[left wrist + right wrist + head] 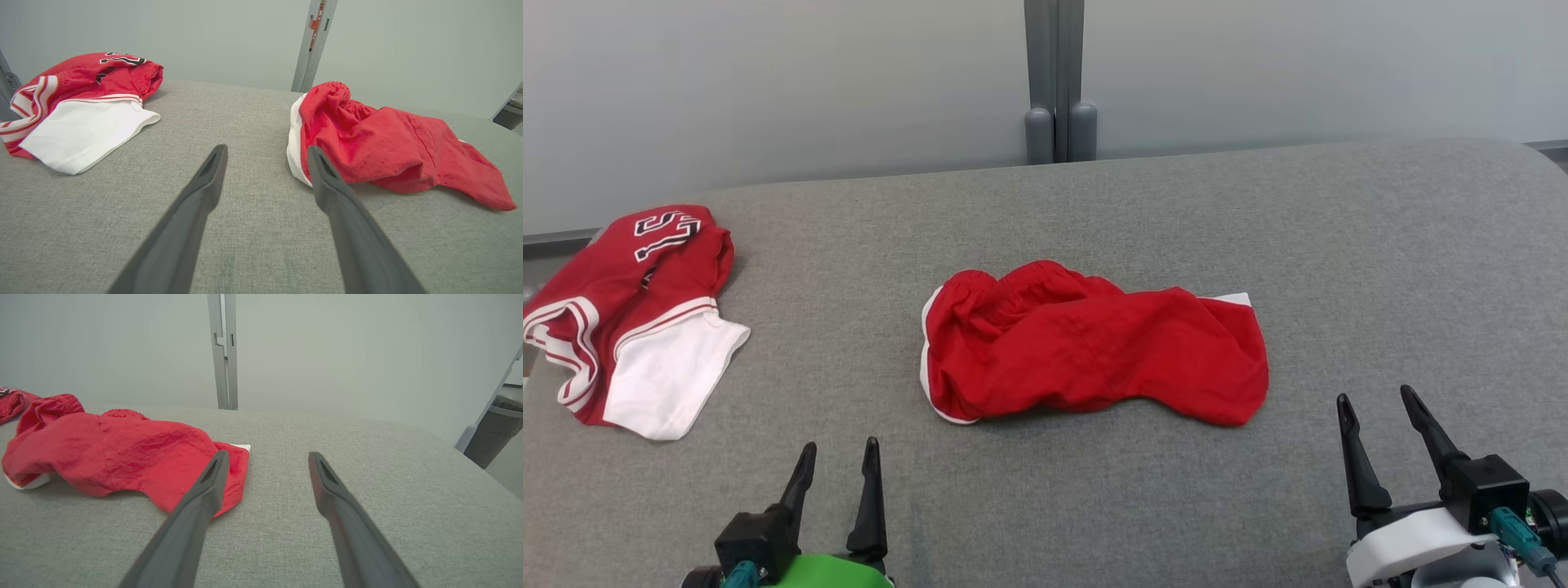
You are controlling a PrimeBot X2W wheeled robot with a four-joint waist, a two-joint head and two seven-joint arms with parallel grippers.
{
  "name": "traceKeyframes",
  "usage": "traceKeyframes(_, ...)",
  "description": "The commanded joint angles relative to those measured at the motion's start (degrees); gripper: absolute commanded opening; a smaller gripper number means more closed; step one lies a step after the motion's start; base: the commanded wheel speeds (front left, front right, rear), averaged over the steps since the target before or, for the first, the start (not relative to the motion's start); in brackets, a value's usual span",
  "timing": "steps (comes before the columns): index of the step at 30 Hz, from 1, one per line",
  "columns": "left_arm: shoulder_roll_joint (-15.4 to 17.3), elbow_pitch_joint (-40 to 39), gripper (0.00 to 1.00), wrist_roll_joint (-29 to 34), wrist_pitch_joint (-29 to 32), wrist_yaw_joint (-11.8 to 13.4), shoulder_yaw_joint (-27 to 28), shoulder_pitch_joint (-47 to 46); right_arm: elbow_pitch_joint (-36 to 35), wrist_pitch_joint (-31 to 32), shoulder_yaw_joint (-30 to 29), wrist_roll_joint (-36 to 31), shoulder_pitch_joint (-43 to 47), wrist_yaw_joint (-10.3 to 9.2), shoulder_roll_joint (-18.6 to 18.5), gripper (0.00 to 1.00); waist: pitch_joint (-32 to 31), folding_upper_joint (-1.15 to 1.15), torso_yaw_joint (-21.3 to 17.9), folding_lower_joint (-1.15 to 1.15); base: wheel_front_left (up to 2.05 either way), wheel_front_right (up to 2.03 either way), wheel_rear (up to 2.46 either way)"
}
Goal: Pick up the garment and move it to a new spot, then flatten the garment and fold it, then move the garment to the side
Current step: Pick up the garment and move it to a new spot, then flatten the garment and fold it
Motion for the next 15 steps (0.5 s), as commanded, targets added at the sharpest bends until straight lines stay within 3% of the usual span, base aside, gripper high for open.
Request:
traceKeyframes(1,0.0,0.2,1.00,-0.7,0.0,0.0,0.0,0.4,0.2,-0.1,0.1,0.6,0.7,-0.07,-0.2,1.00,0.0,0.00,0.0,0.00,0.00,0.00,0.00)
traceKeyframes(15,0.0,1.1,1.00,-0.7,0.0,0.4,0.1,-0.3,0.3,-0.1,-0.1,0.9,0.1,-0.07,-0.2,1.00,-0.1,0.00,0.3,0.00,0.00,0.00,0.00)
